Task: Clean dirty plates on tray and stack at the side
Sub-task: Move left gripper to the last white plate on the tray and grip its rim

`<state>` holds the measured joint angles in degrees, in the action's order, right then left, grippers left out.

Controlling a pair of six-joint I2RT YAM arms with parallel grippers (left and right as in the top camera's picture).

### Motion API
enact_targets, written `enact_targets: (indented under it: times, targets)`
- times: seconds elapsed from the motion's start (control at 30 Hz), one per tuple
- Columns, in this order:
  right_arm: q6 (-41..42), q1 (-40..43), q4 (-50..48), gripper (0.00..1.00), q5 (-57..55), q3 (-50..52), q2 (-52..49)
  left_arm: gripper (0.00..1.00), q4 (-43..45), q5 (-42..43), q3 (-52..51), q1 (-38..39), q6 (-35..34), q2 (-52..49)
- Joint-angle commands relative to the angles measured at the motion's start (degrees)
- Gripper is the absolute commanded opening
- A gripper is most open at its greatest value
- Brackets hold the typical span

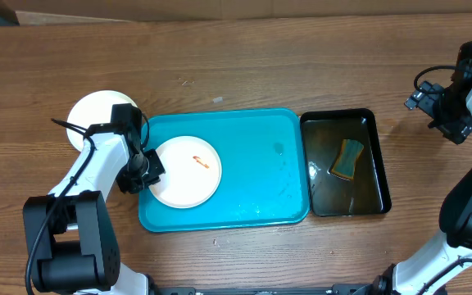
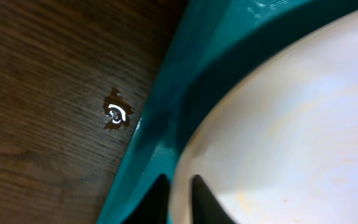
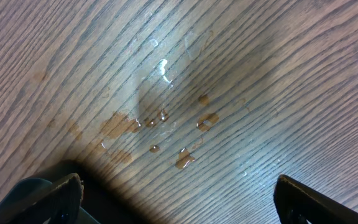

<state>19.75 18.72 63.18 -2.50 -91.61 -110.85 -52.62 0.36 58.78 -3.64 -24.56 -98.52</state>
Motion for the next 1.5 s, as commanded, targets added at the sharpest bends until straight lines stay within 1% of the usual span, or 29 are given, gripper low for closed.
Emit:
enact_targets:
  times: [0.0, 0.07, 0.17, 0.4, 0.47, 0.5, 0.53, 0.6, 0.67, 0.77, 0.87, 0.93, 1.13, 1.27, 1.47]
  targets:
    - [0.44, -0.11, -0.11, 1.0, -0.39, -1.05, 0.59, 0.08, 0.76, 4.79, -0.24, 0.44, -0.74, -0.22]
    - [0.46, -0.11, -0.11, 1.0, -0.39, -1.05, 0.59, 0.04, 1.29, 8.87, -0.24, 0.83, -0.72, -0.22]
    - [0.46, -0.11, -0.11, 1.0, -0.39, -1.05, 0.59, 0.04, 3.87, 15.69, -0.24, 3.34, -0.74, -0.22]
    - [0.44, -0.11, -0.11, 1.0, -0.39, -1.05, 0.59, 0.04, 9.42, 17.07, -0.24, 12.92, -0.81, -0.31]
    - [0.44, -0.11, -0.11, 1.0, -0.39, -1.05, 0.59, 0.09, 11.23, 17.07, -0.22, 15.26, -0.81, -0.31]
    - [0.46, -0.11, -0.11, 1.0, -0.39, -1.05, 0.59, 0.14, 12.17, 17.07, -0.13, 16.02, -0.79, -0.31]
    - [0.46, -0.11, -0.11, 1.0, -0.39, -1.05, 0.59, 0.25, 13.18, 16.98, 0.59, 16.87, -0.76, -0.31]
    - [0.46, -0.11, -0.11, 1.0, -0.39, -1.05, 0.59, 0.34, 12.28, 17.03, 2.38, 16.76, -0.76, -0.31]
    - [0.46, -0.11, -0.11, 1.0, -0.39, -1.05, 0.59, 0.38, 10.14, 16.55, 4.81, 16.5, -0.76, -0.31]
    - [0.44, -0.11, -0.11, 1.0, -0.39, -1.05, 0.59, 0.42, 5.9, 12.7, 8.39, 16.52, -0.76, -0.31]
    - [0.44, -0.11, -0.11, 1.0, -0.39, -1.05, 0.59, 0.42, 3.08, 9.49, 10.75, 16.81, -0.76, -0.31]
    - [0.44, -0.11, -0.11, 1.0, -0.39, -1.05, 0.59, 0.41, 3.04, 9.11, 10.86, 16.83, -0.76, -0.31]
    - [0.46, -0.11, -0.11, 1.0, -0.39, -1.05, 0.59, 0.4, 5.22, 1.53, 10.84, 17.46, -0.76, -0.48]
    - [0.44, -0.11, -0.11, 1.0, -0.39, -1.05, 0.59, 0.4, 7.56, 0.55, 10.84, 18.05, 0.94, -0.48]
    - [0.46, -0.11, -1.11, 1.0, -0.31, -1.05, 0.59, 0.4, 7.63, 1.11, 10.8, 19.98, 1.18, -0.48]
